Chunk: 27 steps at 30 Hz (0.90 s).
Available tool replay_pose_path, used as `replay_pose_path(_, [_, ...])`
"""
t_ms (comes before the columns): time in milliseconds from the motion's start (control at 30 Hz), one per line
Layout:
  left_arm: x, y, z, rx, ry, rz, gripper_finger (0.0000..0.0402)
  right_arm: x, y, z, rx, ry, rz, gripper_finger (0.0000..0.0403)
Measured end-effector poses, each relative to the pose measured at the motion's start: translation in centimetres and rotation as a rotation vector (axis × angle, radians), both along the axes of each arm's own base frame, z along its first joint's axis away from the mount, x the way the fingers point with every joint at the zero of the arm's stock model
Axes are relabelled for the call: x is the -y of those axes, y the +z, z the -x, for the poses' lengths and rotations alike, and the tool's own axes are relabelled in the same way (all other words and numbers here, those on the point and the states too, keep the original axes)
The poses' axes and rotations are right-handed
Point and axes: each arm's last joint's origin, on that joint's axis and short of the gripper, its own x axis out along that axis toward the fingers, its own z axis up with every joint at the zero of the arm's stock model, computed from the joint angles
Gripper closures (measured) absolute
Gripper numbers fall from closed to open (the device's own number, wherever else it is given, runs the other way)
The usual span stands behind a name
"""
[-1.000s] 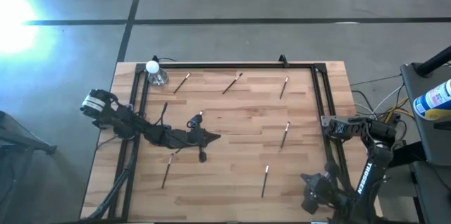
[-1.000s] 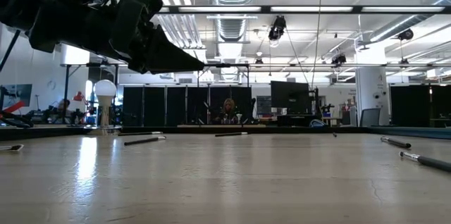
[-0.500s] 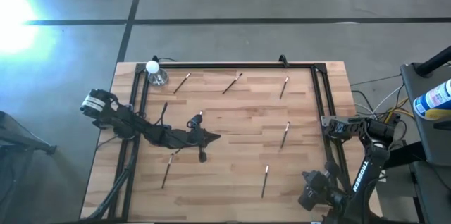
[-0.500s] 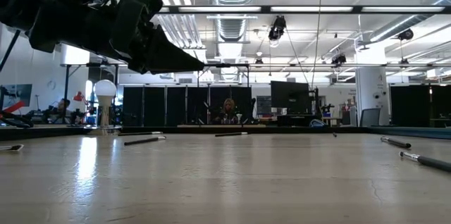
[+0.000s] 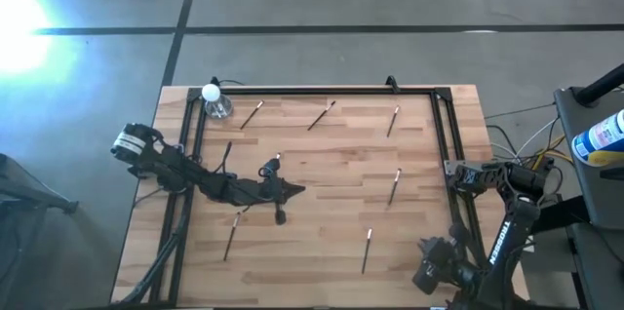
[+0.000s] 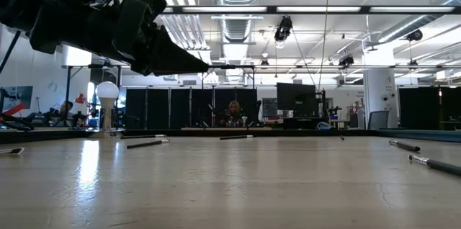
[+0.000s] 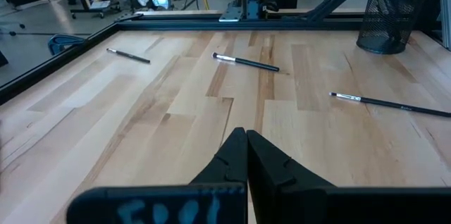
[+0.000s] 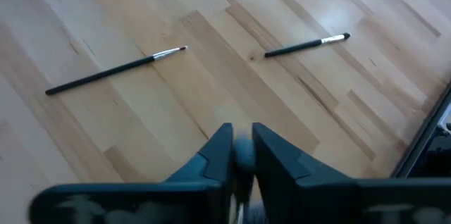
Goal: Pick & Place Makeup Brushes
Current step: Put the black foundation brush into the makeup holder, then put the black eyeshadow brush into the makeup holder
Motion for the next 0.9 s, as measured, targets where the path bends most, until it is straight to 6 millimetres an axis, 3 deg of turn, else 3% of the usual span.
replay_pose_path(233, [0.0, 0.0, 0.0, 0.000, -0.002, 0.000, 0.0401, -0.1, 0.3, -0.3, -0.011, 0.017, -0.002, 0.0280])
replay_pose_path(400, [0.0, 0.0, 0.0, 0.000, -0.002, 0.000, 0.0402, -0.3, 1.0, -0.7, -0.028, 0.043, -0.015, 0.0271])
replay_pose_path(633, [0.0, 0.0, 0.0, 0.003, 0.000, 0.013, 0.0402, 0.6, 2.0, -2.9, 0.014, 0.122, 0.059, 0.0324])
replay_pose_path(800, [0.0, 0.0, 0.0, 0.003, 0.000, 0.010, 0.0402, 2.8, 1.4, -5.9, -0.040, 0.153, 0.099, 0.0386])
replay_pose_path(900, [0.0, 0.0, 0.0, 0.002, -0.010, 0.011, 0.0402, 4.5, 0.9, -7.7, -0.040, 0.212, 0.079, 0.0393])
